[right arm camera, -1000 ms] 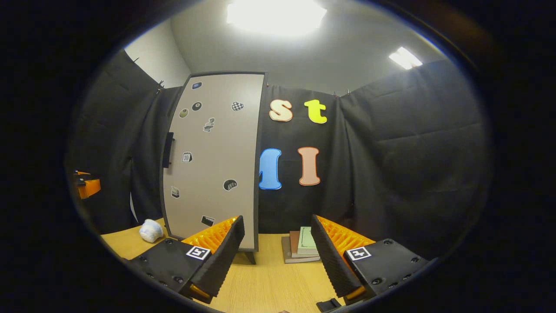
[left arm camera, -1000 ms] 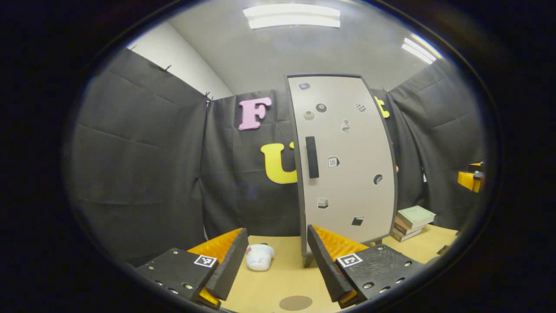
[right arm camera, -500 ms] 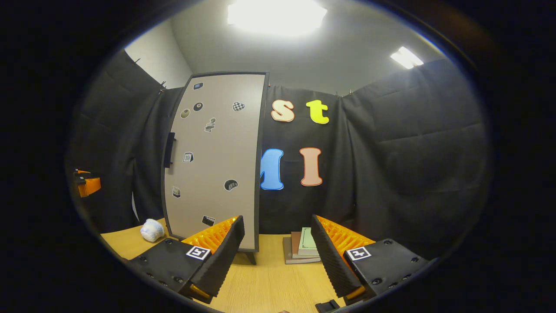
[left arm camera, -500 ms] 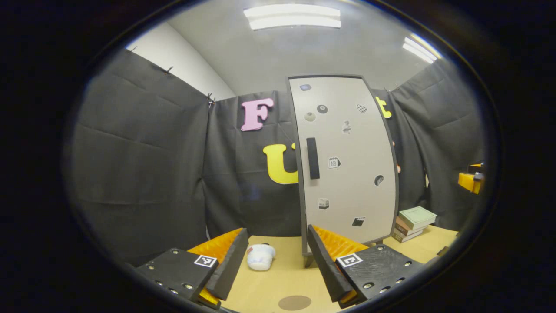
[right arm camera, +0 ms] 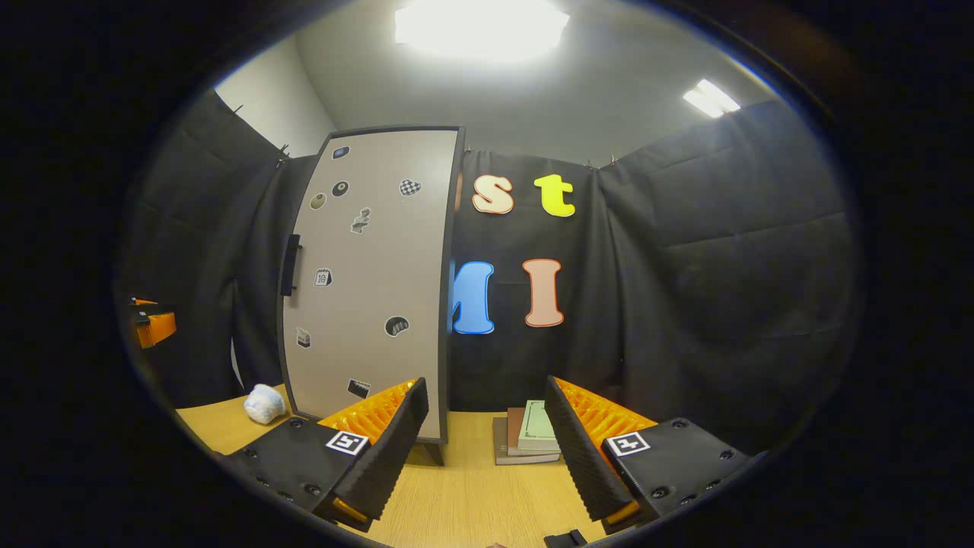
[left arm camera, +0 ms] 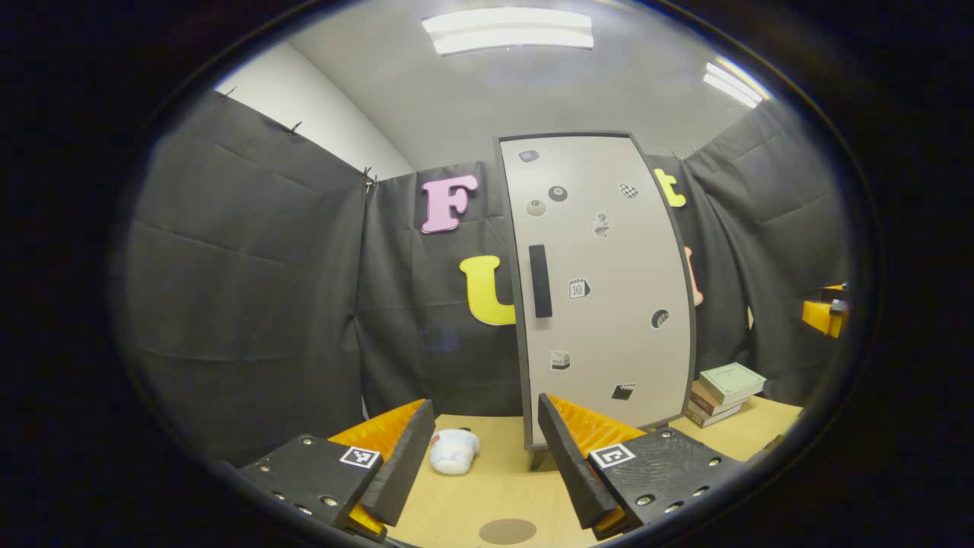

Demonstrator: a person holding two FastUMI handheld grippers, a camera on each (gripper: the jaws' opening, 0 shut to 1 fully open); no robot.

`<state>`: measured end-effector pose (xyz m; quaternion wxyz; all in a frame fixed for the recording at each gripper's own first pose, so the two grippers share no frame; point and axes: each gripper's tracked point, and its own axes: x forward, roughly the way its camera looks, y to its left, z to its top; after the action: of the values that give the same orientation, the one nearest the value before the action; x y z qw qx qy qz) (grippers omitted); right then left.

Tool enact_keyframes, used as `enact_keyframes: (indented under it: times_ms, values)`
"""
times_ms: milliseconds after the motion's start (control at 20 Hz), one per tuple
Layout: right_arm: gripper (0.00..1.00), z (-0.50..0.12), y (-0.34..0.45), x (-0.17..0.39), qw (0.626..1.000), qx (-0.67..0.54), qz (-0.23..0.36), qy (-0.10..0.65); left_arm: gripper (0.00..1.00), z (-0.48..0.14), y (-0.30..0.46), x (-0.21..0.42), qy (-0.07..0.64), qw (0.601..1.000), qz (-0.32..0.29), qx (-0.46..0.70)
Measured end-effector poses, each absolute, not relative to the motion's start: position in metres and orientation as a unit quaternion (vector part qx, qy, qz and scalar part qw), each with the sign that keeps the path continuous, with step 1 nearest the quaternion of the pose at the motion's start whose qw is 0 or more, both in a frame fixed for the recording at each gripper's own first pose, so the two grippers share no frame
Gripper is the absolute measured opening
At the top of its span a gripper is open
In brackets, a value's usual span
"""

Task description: Open the cabinet door with the right hand, grasp the bottle in the cabinet with the left hand and place it on the coaster, then close the cabinet door with the right hand.

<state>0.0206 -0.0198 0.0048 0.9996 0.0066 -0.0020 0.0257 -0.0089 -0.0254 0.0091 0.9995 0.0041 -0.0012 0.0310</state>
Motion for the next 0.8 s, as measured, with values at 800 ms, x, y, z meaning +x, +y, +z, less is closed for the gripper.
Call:
enact_keyframes:
  times_ms: [800]
  values:
    - [0.94,0.090,0.098,0.102,0.985,0.073,0.147,-0.043,0.83,-0.004,0.031,-0.031,0.013,0.993,0.111,0.023]
